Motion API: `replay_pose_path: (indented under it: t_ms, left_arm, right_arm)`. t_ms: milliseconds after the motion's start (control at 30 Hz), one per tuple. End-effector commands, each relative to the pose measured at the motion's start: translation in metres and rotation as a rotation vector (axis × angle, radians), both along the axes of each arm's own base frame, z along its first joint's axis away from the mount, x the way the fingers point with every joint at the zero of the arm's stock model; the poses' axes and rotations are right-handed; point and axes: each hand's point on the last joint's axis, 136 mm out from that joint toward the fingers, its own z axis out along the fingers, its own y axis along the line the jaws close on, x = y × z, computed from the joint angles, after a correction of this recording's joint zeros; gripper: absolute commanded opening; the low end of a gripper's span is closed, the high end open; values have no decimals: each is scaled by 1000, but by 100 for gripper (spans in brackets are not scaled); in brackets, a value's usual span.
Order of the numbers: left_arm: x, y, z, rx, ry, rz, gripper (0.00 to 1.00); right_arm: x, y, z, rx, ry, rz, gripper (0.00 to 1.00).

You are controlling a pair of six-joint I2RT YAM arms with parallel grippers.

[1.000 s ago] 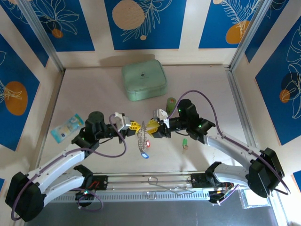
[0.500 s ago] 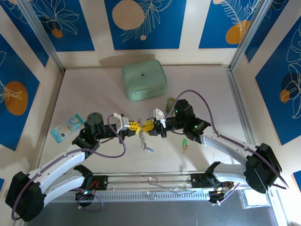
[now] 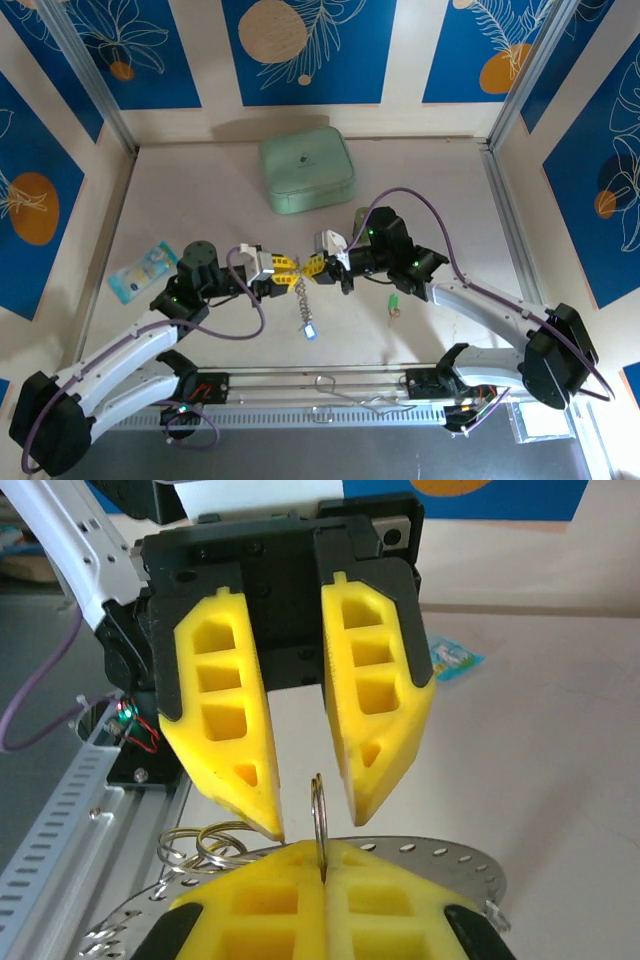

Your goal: Put the keys on the keyring

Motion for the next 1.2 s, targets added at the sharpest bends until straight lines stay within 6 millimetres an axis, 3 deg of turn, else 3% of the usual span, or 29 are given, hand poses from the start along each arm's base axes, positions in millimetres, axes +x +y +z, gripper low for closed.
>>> replay_pose_path:
  t_ms: [0, 400, 733, 867, 1033, 1100, 1133, 1167]
  left_arm:
    - [1, 1, 6, 36, -19, 16, 29]
    - [2, -3, -14, 145, 14, 14, 29]
    - [5, -6, -18, 184, 8, 12, 27]
    - [5, -7, -19, 190, 16, 5, 23]
    - [2, -7, -21, 204, 17, -9, 3]
    - [0, -7, -22, 208, 16, -15, 0]
    - [0, -7, -21, 207, 15, -15, 0]
    - [-1, -7, -20, 202, 12, -18, 0]
  right_arm:
    - [3, -3, -2, -79, -39, -9, 0]
    - [8, -5, -12, -216, -66, -23, 0]
    - [3, 0, -26, -345, -122, 10, 0]
    - [-1, 4, -28, -382, -144, 30, 0]
    - [-2, 5, -25, -389, -156, 33, 0]
    - [-2, 3, -20, -348, -138, 26, 0]
    - [-1, 2, -16, -316, -124, 17, 1]
    - [1, 0, -11, -270, -116, 6, 10]
